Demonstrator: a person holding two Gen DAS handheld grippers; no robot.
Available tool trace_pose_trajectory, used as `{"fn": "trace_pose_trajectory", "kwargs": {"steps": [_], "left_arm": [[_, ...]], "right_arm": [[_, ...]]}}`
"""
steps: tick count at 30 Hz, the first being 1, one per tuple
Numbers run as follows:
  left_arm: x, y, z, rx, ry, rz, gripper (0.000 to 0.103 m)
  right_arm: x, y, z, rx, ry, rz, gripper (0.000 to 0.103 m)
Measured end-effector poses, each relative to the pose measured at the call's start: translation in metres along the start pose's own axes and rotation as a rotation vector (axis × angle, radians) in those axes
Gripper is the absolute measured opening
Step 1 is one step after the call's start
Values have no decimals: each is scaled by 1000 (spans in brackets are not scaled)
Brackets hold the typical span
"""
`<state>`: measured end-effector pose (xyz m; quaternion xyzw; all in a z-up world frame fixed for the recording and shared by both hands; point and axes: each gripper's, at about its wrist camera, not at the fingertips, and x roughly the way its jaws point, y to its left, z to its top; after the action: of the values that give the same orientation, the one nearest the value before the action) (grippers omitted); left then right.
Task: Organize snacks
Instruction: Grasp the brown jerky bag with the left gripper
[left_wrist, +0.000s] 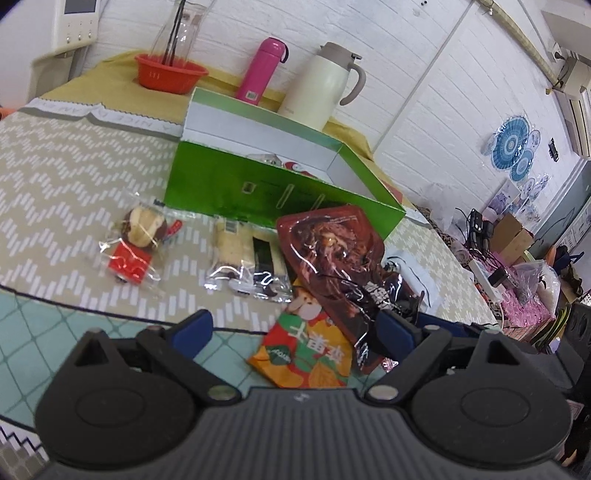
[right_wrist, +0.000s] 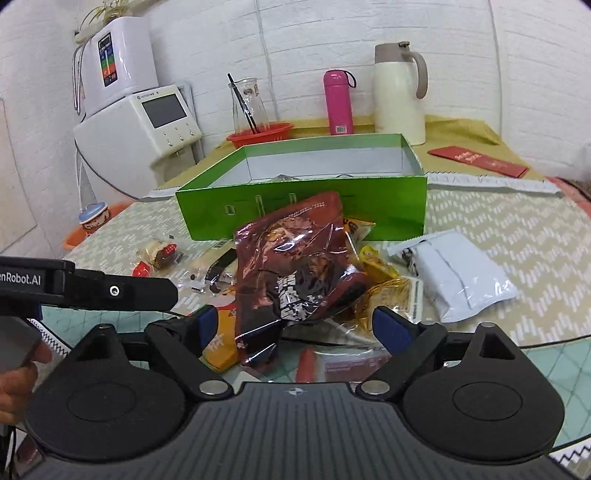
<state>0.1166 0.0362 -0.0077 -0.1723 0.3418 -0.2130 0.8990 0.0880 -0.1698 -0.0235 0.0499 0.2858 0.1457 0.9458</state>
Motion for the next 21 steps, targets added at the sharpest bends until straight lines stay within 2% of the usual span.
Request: {"fn": "trace_pose_trajectory", "kwargs": {"steps": [2,3,5,11,13,14,15,16,19,20,21], "left_arm": [[4,-1,6,26,0,-6,90],[7,-2,10,41,-2,-9,90],[13,-2,18,64,-4,-21,90],[45,-4,51,101,12,-80,89],[56,-2,58,96,28,-87,85],[62,-1,61,90,49,-101,76],[67,0,63,84,73,-118,61],[73,1,64,81,100,-140,57],[83,3,66,78,118,-113,57],[84,4,67,78,122,-115,53],[85,5,66,74,126,-126,45]], "right_arm": [[3,-2,-1,16,13,-8,102],[3,-4,-2,23,15,-15,67],[-2,-13,-1,56,5,-6,50],[-11,-26,-2,102,-5,3,47],[-11,-27,-3,105,-5,8,47],[-11,-28,-2,104,-5,5,47],[-10,-28,-2,102,-5,2,48],[-11,-29,-2,104,-5,4,48],[-10,-31,0,110,-7,-6,50],[-9,-31,0,113,-8,-9,52],[-9,-31,0,117,-9,-9,54]]}}
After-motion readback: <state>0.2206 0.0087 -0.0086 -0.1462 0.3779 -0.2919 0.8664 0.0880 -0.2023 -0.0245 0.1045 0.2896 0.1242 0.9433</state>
